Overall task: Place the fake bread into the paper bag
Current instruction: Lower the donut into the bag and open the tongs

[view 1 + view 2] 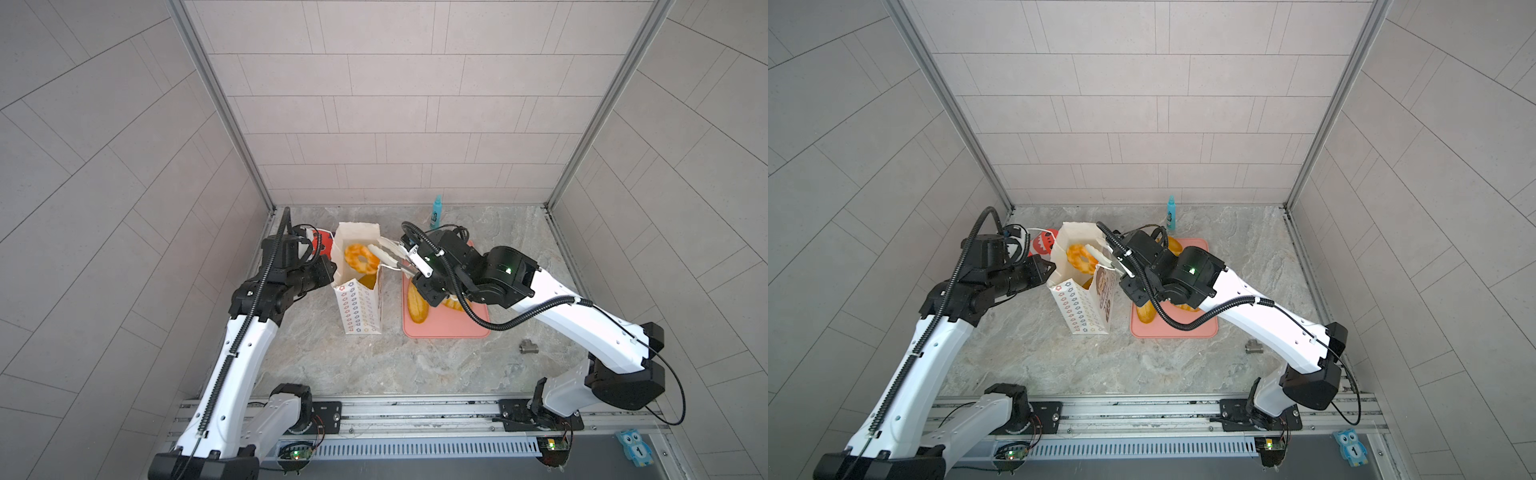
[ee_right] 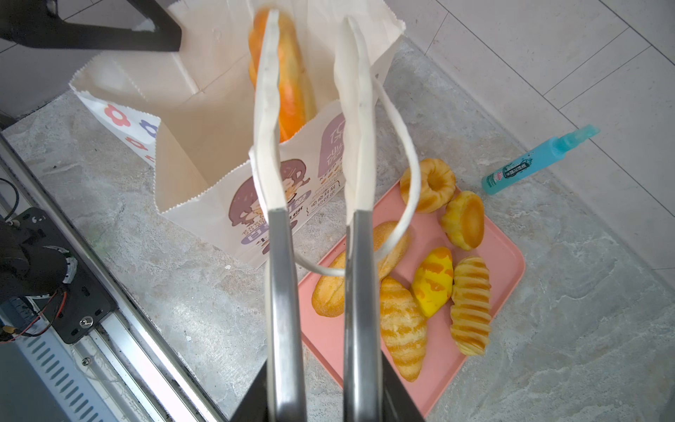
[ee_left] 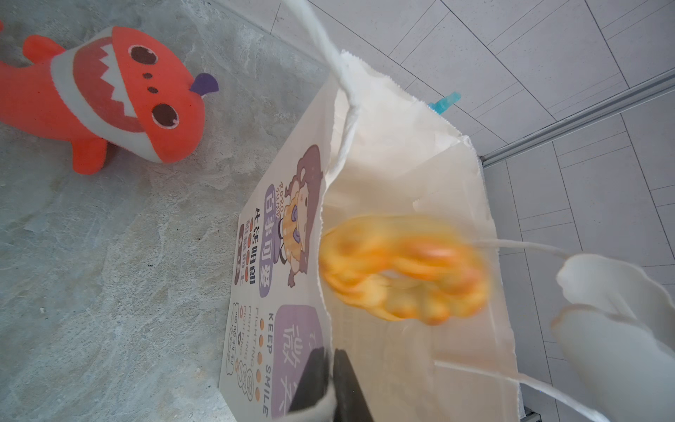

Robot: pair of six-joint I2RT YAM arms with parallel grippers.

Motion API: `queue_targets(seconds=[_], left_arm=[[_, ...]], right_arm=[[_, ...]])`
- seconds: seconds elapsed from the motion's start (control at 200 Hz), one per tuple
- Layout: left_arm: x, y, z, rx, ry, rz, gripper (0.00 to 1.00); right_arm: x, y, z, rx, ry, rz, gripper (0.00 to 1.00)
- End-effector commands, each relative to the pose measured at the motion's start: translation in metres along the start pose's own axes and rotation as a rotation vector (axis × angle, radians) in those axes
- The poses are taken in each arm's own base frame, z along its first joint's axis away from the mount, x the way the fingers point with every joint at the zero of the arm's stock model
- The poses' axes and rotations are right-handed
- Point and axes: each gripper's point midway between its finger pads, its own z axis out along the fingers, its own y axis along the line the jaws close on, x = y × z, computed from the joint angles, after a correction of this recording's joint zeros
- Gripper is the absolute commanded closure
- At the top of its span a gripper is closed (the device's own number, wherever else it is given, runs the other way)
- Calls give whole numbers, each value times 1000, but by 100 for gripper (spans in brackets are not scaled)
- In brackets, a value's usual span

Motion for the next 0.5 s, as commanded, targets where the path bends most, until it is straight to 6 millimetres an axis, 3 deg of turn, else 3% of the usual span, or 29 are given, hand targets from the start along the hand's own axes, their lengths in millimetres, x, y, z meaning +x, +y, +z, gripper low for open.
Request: queue_targets(seconds=[0.0, 0.495], left_arm=[[-1, 0, -3, 5, -15, 3, 88], [-2, 0, -1, 4, -13, 2, 88]], right_arm=[[-12, -3, -10, 18, -46, 1, 62], [-19, -4, -22, 3, -95, 22, 64]])
